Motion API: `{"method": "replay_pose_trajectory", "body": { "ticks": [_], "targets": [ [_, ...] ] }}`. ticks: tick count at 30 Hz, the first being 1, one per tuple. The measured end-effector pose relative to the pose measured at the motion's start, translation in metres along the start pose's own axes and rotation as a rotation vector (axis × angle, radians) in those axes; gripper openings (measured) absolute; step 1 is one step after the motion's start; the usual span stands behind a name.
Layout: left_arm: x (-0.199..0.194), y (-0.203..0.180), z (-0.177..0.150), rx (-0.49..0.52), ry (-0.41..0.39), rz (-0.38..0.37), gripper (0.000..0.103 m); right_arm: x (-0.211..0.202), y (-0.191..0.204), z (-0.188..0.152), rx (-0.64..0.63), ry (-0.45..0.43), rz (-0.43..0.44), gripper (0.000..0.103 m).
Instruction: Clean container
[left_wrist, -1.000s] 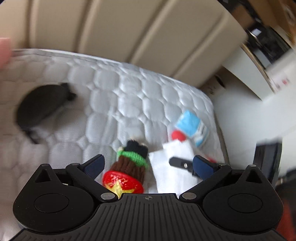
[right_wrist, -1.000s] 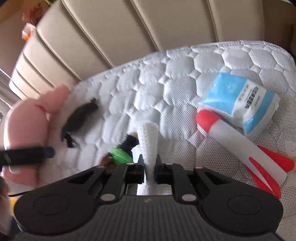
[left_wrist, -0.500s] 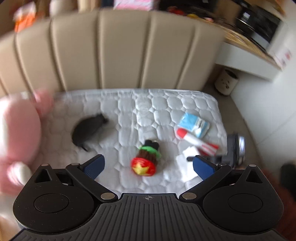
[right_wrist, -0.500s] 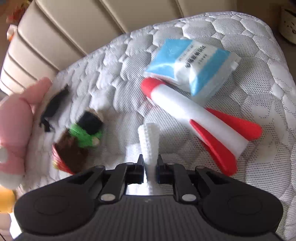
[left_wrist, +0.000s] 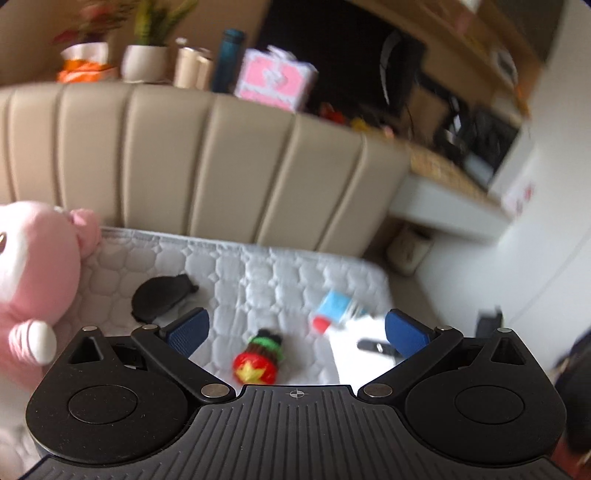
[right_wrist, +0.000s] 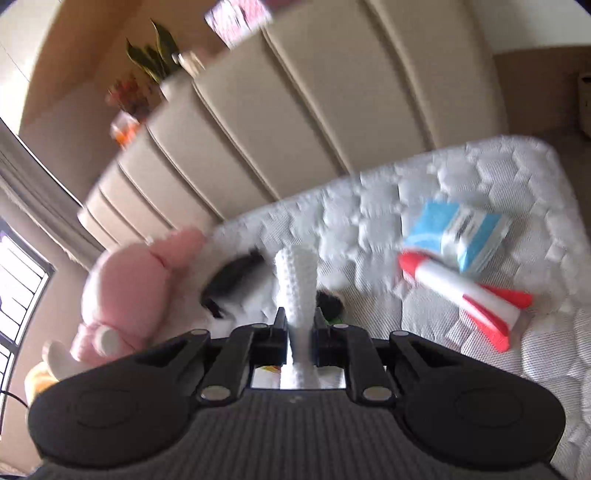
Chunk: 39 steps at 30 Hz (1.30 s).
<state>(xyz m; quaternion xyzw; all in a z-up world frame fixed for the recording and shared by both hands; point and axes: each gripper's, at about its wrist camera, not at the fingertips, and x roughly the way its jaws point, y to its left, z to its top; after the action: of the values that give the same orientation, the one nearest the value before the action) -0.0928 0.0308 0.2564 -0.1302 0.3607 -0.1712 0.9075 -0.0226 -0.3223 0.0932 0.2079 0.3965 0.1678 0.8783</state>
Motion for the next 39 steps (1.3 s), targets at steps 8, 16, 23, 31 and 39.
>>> {"method": "replay_pose_trajectory", "body": {
  "ticks": [8,16,23,31,39],
  "targets": [
    [-0.094,0.023,0.015,-0.077,-0.177,0.003,0.103,-0.081,0.046,0.038,-0.051,-0.127,-0.005,0.014],
    [-0.107,0.065,0.045,-0.184,-0.289,-0.078,0.103,-0.095,0.147,0.108,-0.230,-0.179,-0.129,0.016],
    [-0.040,0.097,0.073,-0.354,-0.272,-0.213,0.103,-0.040,0.152,0.096,-0.215,-0.079,0.034,0.016],
    [0.135,0.089,0.010,-0.241,0.136,-0.197,0.103,0.075,0.078,0.058,-0.128,0.062,-0.036,0.018],
    [0.273,0.063,-0.082,0.056,0.366,-0.015,0.103,0.133,0.008,0.024,0.024,0.083,0.018,0.015]
  ]
}}
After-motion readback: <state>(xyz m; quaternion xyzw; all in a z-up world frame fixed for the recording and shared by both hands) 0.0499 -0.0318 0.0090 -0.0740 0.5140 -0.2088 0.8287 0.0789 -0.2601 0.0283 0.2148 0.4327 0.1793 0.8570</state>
